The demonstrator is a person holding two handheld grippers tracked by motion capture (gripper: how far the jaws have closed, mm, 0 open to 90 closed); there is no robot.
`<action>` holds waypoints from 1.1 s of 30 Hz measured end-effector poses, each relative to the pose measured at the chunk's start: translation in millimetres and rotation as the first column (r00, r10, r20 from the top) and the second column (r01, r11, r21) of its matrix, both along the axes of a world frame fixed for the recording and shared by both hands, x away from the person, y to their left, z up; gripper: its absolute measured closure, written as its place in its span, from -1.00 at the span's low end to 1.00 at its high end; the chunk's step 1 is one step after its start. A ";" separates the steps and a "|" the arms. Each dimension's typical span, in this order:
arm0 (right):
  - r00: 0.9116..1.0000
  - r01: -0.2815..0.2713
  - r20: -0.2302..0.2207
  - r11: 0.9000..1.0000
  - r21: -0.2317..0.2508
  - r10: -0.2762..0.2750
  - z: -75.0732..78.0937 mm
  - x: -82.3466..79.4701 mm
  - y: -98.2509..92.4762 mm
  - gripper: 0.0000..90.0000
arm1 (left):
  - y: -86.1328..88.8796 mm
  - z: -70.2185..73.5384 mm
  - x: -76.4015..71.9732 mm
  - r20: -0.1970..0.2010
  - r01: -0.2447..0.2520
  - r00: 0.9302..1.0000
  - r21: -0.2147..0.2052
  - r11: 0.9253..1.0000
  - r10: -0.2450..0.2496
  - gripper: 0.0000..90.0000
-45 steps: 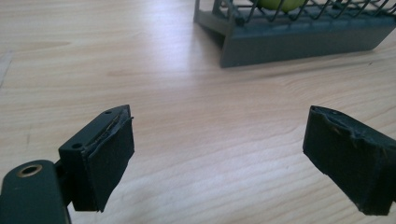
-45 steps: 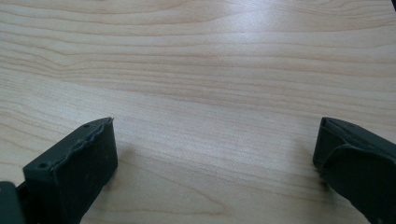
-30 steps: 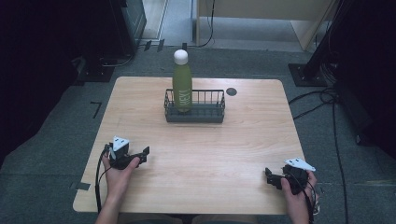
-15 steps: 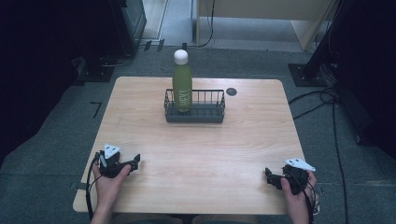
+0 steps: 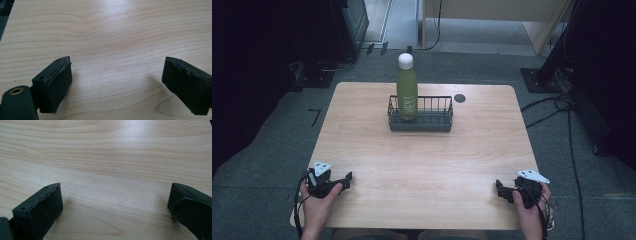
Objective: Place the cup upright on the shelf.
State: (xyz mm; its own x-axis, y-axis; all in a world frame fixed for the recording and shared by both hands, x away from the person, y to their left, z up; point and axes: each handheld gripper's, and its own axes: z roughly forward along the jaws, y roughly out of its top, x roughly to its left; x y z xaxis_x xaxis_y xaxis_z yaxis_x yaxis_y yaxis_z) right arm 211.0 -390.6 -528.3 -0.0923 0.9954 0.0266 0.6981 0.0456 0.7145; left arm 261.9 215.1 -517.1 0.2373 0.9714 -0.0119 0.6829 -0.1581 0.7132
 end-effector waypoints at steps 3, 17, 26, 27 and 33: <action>1.000 0.000 0.000 1.000 0.000 0.000 0.0 0.0 0.0 -1.00 | 3.1 -0.5 -3.2 0.001 0.007 1.000 0.029 1.000 -0.007 -0.77; 1.000 0.000 0.000 1.000 0.000 0.000 0.0 0.0 0.0 -1.00 | 23.1 -0.7 -12.7 0.000 0.021 1.000 0.027 0.999 -0.021 -0.77; 1.000 0.000 0.000 1.000 0.000 0.000 0.0 0.0 0.0 -1.00 | 23.1 -0.6 -12.7 0.000 0.020 1.000 0.027 0.999 -0.020 -0.77; 1.000 0.001 0.000 1.000 0.000 -0.001 0.0 0.0 0.0 -1.00 | 23.1 -0.7 -12.7 0.000 0.020 1.000 0.027 0.999 -0.020 -0.77; 1.000 0.000 0.000 1.000 0.000 0.000 0.0 0.0 0.0 -1.00 | 20.9 -0.7 -14.2 0.000 -0.025 1.000 0.026 0.999 0.025 -0.77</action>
State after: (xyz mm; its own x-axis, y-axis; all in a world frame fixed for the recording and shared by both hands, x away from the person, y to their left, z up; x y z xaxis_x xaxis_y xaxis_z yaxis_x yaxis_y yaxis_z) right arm 210.9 -390.6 -528.3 -0.0921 0.9954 0.0263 0.6982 0.0457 0.7145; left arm 247.7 236.0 -517.8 0.2126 0.9770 0.0135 0.6871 -0.1593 0.7089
